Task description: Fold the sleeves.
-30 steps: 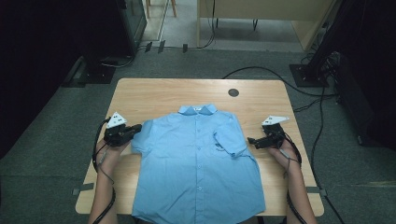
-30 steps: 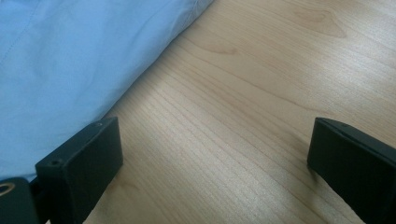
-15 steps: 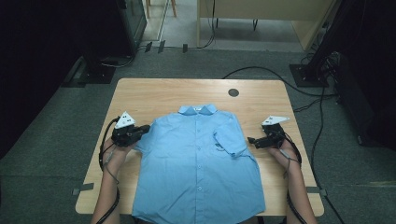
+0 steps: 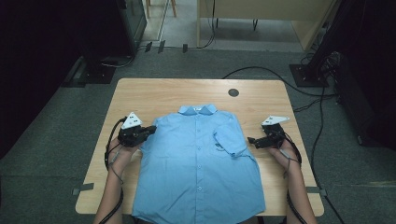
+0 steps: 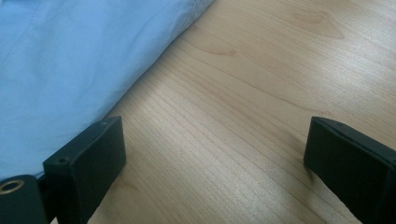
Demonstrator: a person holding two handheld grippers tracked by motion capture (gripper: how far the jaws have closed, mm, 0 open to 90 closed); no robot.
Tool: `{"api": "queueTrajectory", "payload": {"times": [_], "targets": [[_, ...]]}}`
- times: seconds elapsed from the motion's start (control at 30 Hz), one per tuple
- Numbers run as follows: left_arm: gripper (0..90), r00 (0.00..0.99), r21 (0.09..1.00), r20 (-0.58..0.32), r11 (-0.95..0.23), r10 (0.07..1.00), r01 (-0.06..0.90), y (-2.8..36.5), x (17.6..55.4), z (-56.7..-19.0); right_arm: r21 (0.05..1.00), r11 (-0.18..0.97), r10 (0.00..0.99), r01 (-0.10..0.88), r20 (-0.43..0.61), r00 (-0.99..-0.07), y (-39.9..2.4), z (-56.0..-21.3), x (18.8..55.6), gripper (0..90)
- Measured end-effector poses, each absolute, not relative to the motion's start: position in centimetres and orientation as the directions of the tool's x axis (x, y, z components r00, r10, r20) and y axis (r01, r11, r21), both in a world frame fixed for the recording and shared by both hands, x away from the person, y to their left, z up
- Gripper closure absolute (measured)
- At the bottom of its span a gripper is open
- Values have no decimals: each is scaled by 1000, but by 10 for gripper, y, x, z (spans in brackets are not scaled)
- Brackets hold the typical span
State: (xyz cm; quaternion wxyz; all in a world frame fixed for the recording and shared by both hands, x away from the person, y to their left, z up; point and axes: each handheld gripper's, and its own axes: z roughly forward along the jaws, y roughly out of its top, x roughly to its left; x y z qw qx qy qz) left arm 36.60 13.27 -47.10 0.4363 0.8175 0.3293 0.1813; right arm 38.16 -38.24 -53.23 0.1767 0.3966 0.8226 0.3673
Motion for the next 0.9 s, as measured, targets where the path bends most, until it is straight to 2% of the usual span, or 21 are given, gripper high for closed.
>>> {"api": "queueTrajectory", "payload": {"times": [0.13, 0.47, 0.9], "targets": [[879, 723, 841, -12, -384, 691, 381, 126, 365, -469, 744, 416, 782, 523, 1, -623, -382, -532, 382, 52], [879, 740, 841, 3, -402, 672, 361, 118, 363, -465, 744, 416, 782, 523, 0, -623, -382, -532, 382, 52], [877, 746, 841, -12, -396, 666, 368, 116, 355, -444, 744, 416, 782, 522, 0, -623, -382, -532, 382, 52]]}}
